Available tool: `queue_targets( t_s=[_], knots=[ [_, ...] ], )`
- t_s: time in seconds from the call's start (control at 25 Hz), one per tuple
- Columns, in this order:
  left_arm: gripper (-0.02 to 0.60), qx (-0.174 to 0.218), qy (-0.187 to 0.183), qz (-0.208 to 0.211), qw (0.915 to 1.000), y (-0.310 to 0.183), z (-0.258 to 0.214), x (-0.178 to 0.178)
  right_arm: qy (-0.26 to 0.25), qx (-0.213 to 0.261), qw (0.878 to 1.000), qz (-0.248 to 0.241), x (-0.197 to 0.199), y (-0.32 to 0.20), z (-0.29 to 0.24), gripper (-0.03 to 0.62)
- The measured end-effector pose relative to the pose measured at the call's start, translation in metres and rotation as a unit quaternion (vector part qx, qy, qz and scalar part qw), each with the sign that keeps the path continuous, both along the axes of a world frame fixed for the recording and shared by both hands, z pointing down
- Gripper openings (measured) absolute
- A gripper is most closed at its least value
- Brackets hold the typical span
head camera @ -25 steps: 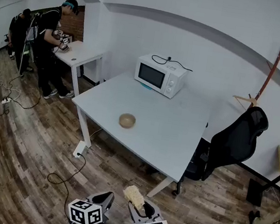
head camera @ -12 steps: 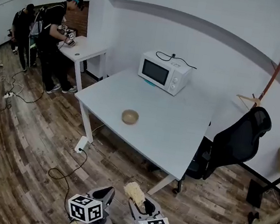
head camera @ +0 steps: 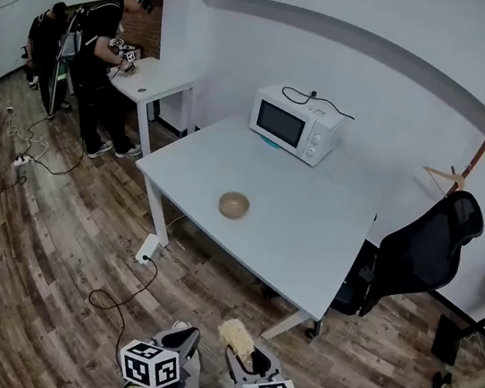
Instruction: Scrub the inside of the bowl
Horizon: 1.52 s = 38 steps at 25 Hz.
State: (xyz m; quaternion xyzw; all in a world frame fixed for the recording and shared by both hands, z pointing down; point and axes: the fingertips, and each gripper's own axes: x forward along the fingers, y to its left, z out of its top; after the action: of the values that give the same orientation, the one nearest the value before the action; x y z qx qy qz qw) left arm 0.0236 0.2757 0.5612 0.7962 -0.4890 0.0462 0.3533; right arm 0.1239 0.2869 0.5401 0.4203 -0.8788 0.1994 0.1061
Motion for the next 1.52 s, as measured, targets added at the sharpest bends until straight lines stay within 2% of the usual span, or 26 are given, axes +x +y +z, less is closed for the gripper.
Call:
queue_targets(
  t_s=[0.24,0.44,1.08,1.52],
  knots=[
    [0.018,-0.009,0.006,0.009,0.9999,-0.036,0.006,-0.004,0.003,-0.005,1.0,0.013,-0.001,-0.038,0.001,0.184],
    [0.018,-0.009,0.013,0.004,0.9999,-0.08,0.009,-0.022,0.006,-0.004,1.0,0.014,-0.014,-0.081,0.002,0.184],
    [0.018,-0.021,0.006,0.01,0.9997,-0.238,0.006,-0.099,0.016,0.006,1.0,0.022,-0.086,-0.242,-0.019,0.184],
    [0.018,-0.023,-0.007,0.05,0.9985,-0.328,0.011,-0.126,0.021,0.005,0.998,0.052,-0.113,-0.324,-0.015,0.184]
  ],
)
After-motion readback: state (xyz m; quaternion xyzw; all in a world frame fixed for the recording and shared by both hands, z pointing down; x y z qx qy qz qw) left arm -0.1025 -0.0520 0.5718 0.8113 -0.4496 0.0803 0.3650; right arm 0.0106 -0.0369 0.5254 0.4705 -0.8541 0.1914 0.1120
